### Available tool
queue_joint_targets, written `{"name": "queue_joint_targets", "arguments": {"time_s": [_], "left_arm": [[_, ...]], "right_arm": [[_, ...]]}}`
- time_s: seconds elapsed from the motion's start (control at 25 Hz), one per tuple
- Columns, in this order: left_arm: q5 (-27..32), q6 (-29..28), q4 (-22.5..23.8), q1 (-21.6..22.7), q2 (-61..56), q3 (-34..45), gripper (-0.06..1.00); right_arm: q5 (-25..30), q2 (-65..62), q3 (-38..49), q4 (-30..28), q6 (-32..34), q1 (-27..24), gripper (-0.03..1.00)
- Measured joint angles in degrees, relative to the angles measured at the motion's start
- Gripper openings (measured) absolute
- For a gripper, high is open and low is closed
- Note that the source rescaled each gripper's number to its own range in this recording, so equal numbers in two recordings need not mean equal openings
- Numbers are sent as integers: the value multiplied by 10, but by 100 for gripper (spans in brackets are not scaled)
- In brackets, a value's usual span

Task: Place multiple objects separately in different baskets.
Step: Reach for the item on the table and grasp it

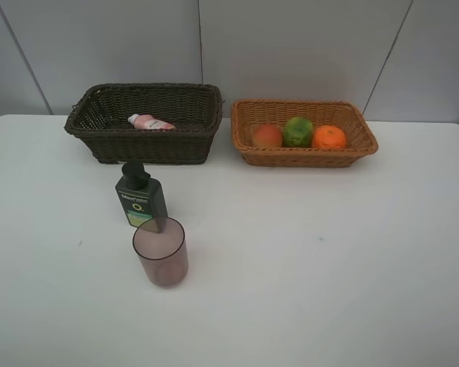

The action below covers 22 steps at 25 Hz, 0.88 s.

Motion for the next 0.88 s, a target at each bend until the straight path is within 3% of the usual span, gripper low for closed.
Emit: {"name": "queue_joint_targets", "arguments": {"time_s": [0.76,0.88], "left_arm": [[0,0,0,0,2,-1,100],[-8,0,-1,0,44,-19,100]], "right_arm": [[0,0,0,0,0,0,100],[0,0,0,0,0,0,100]]}}
